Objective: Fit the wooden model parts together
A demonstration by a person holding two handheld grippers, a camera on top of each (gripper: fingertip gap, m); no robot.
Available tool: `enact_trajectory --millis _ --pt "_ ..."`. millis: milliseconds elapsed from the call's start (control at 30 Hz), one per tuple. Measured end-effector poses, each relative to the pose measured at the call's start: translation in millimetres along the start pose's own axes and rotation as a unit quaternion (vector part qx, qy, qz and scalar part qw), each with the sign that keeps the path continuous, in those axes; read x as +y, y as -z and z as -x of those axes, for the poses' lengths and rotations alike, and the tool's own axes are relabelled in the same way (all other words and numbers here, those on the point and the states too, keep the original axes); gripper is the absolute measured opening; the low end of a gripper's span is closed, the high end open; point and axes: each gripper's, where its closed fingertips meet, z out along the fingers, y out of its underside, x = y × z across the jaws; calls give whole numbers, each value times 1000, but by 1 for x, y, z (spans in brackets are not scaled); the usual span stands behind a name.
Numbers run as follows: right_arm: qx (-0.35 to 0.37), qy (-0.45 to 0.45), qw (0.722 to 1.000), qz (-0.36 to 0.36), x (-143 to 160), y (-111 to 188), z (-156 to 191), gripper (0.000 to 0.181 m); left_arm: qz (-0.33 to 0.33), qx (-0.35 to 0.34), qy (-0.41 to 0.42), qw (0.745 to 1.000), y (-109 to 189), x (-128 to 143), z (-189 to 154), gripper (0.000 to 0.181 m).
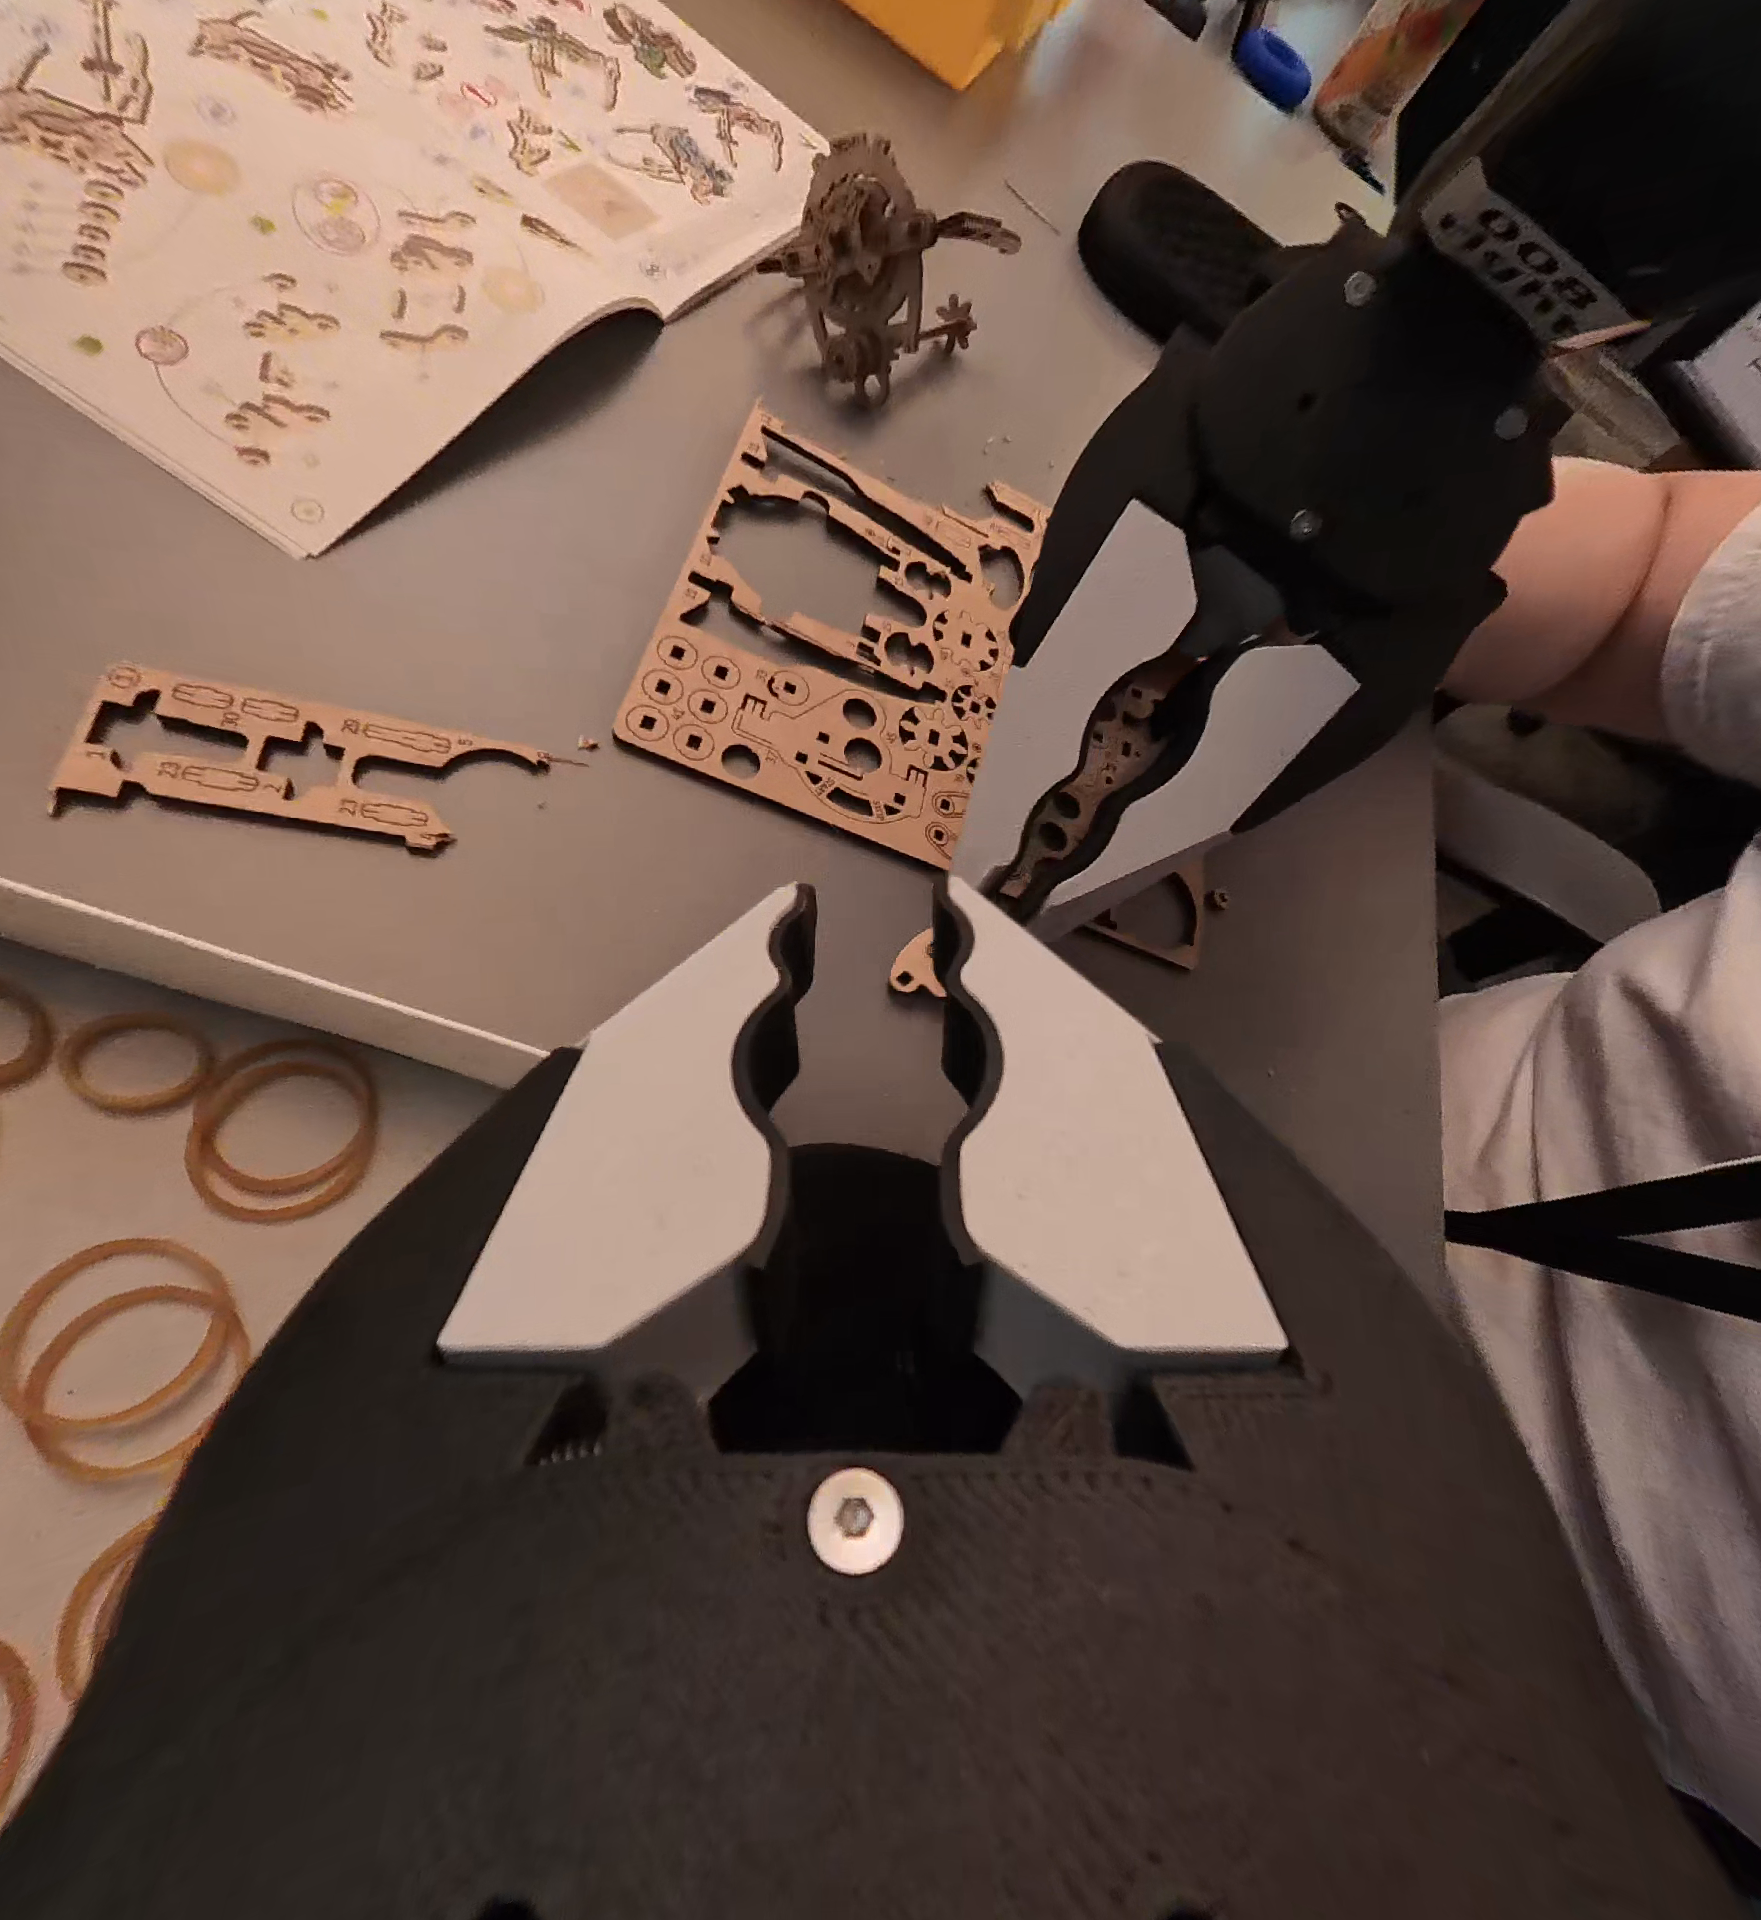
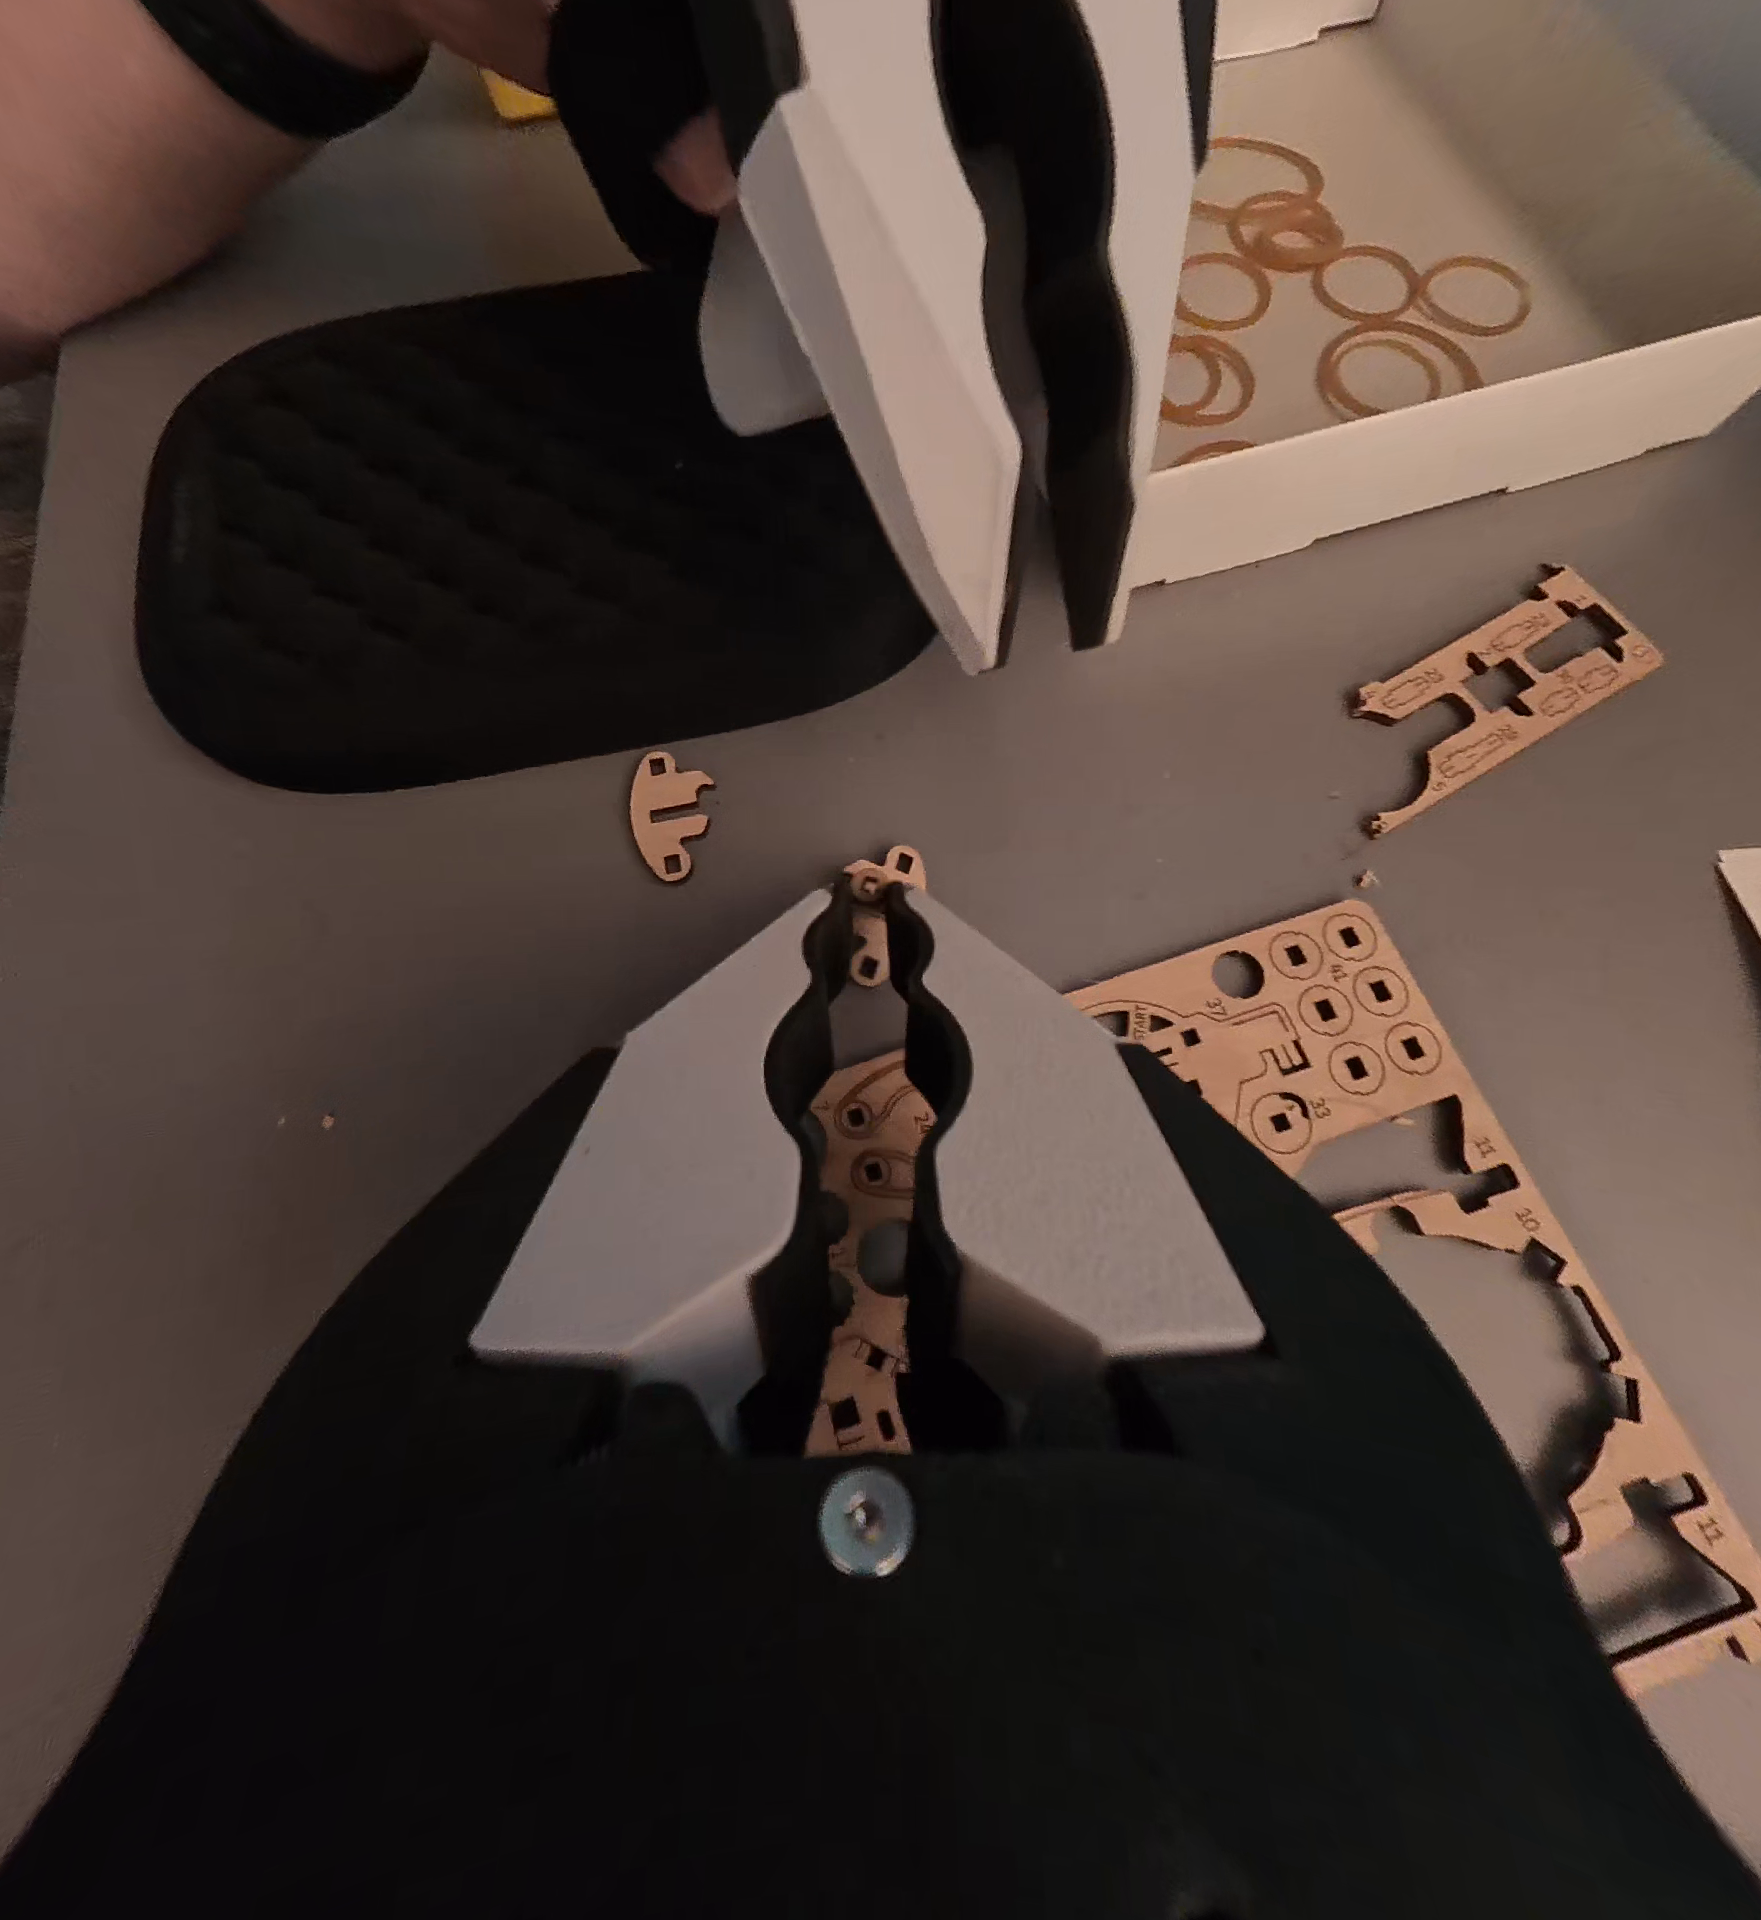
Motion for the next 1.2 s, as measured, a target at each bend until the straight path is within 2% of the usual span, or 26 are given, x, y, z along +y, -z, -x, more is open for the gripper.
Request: enact_trajectory --millis 433,1200 --pt "-14 -11 1000 2 1 0 2 4 50 -6 -2 999 -19 20 3 22" --pt "-13 -2 1000 4 3 0 1 4 61 -38 -14 997 -23 22 5 31"
